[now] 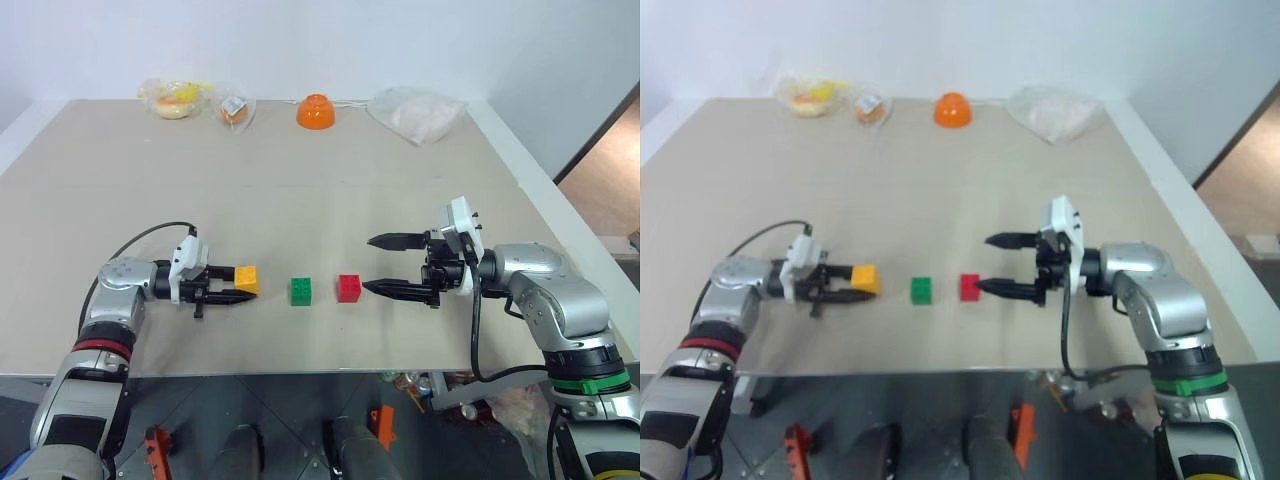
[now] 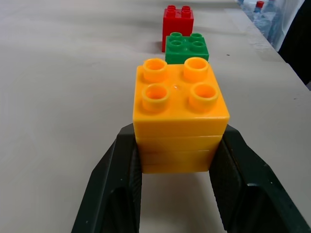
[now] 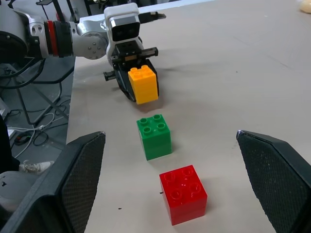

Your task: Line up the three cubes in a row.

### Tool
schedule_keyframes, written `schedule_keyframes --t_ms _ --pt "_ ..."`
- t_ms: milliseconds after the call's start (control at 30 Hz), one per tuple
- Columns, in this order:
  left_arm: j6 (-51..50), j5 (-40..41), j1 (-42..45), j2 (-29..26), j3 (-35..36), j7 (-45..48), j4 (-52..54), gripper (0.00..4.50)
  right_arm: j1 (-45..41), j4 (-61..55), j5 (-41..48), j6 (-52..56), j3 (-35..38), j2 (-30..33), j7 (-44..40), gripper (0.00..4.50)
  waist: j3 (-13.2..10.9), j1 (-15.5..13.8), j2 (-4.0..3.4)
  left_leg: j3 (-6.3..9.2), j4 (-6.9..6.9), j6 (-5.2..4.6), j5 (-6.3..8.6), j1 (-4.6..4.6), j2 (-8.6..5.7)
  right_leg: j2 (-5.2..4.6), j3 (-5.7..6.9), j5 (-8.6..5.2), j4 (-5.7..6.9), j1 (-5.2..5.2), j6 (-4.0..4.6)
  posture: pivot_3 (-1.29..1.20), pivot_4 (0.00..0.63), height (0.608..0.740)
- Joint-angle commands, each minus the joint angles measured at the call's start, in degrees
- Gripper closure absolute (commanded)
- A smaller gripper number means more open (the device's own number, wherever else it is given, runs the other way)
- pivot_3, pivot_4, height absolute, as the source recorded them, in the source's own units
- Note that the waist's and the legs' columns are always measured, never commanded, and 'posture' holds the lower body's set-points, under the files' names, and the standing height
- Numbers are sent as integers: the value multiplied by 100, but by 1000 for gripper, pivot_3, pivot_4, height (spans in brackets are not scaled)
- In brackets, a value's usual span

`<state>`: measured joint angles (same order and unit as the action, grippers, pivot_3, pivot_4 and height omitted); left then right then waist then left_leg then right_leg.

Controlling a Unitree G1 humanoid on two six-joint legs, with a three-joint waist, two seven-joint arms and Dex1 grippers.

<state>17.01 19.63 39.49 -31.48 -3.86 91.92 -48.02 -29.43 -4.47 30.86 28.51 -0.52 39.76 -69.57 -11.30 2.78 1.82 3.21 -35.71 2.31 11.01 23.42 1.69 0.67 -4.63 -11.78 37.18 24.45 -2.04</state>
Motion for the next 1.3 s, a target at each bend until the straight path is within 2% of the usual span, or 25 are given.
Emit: schedule_keyframes --t_ms 33,433,667,1000,1300 --pt "191 17 142 -6 -42 58 -94 3180 -6 -124 44 -84 150 50 18 0 0 0 0 0 0 0 0 0 0 0 0 0 0 0 0 0 150 740" --pt "264 -20 -96 234 -115 58 64 3180 -8 -140 21 -103 126 28 46 0 0 1 0 0 -2 0 0 -1 0 1 -1 0 4 0 0 0 150 740" --pt "278 -30 -312 67 -116 58 175 3180 -26 -119 17 -120 111 8 52 0 0 7 0 -1 -3 0 0 -3 1 1 -3 1 5 -2 -1 0 150 740" --pt "322 3 -154 -367 -59 58 -116 3180 -104 -27 -9 -161 43 -55 48 0 0 6 0 0 -5 -1 0 -6 2 3 -2 0 12 -1 2 0 150 740" --pt "322 0 -129 -172 -115 58 -64 3180 -160 41 -43 -197 16 -110 33 0 0 -2 0 0 -9 -1 0 -4 1 2 -2 0 13 -2 2 0 150 740"
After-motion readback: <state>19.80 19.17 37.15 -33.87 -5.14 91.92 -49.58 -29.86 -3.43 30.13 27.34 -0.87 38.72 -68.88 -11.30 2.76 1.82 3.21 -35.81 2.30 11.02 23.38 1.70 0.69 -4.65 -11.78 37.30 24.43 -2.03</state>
